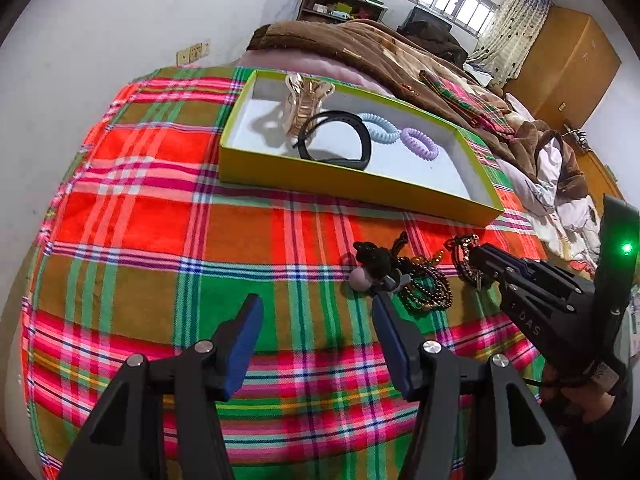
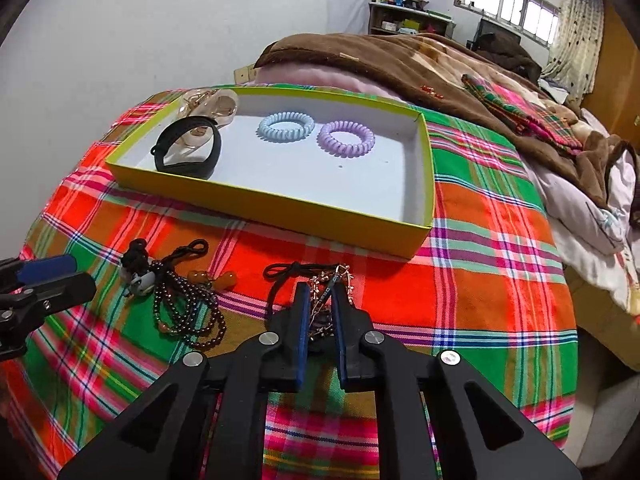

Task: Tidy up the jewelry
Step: 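Close the right gripper on the gold chain pendant, then lift the gold chain with the right gripper while the left gripper grasps the black green-bead hair tie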

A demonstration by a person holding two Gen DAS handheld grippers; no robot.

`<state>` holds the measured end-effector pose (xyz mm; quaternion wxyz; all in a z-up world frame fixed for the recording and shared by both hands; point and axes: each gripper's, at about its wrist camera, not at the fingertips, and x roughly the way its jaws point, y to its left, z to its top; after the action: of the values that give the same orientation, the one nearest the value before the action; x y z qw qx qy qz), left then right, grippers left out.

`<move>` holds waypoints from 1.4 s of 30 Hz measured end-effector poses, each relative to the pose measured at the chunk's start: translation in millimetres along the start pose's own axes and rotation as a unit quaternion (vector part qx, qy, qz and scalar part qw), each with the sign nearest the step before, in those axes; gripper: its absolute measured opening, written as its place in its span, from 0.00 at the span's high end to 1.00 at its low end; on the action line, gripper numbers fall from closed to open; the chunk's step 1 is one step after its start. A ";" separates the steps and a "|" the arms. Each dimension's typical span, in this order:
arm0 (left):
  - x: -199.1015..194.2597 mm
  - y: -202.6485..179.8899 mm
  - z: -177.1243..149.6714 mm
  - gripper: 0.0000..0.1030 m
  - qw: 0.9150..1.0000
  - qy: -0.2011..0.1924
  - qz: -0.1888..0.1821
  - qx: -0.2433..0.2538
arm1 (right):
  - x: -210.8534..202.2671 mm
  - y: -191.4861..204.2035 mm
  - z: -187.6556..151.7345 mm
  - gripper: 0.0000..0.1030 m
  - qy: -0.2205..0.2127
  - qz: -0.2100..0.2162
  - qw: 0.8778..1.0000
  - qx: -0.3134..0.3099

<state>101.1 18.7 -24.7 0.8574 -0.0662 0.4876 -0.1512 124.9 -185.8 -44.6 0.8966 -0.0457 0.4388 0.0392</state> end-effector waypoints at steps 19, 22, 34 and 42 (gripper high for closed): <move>-3.3 -9.5 3.6 0.43 0.999 -0.006 -0.030 0.014 | -28.3 -31.1 -2.0 0.96 -0.039 0.122 0.990 0.058; -1.4 -12.0 5.0 0.43 1.000 -0.004 -0.023 0.017 | -27.0 -35.7 -4.8 0.96 -0.020 0.137 0.989 0.060; 5.1 -20.9 6.0 0.43 1.000 0.004 -0.012 0.022 | -45.5 -64.5 -22.0 0.96 -0.028 0.158 0.983 0.085; -3.8 -56.3 17.5 0.43 0.997 -0.019 -0.030 0.066 | -63.8 -92.9 -27.0 0.96 -0.058 0.116 0.986 0.105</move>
<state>103.3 -33.9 2.1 0.8640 -0.0269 0.4582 -0.2068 74.9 -283.1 -6.3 0.9098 0.1029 0.3897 0.0993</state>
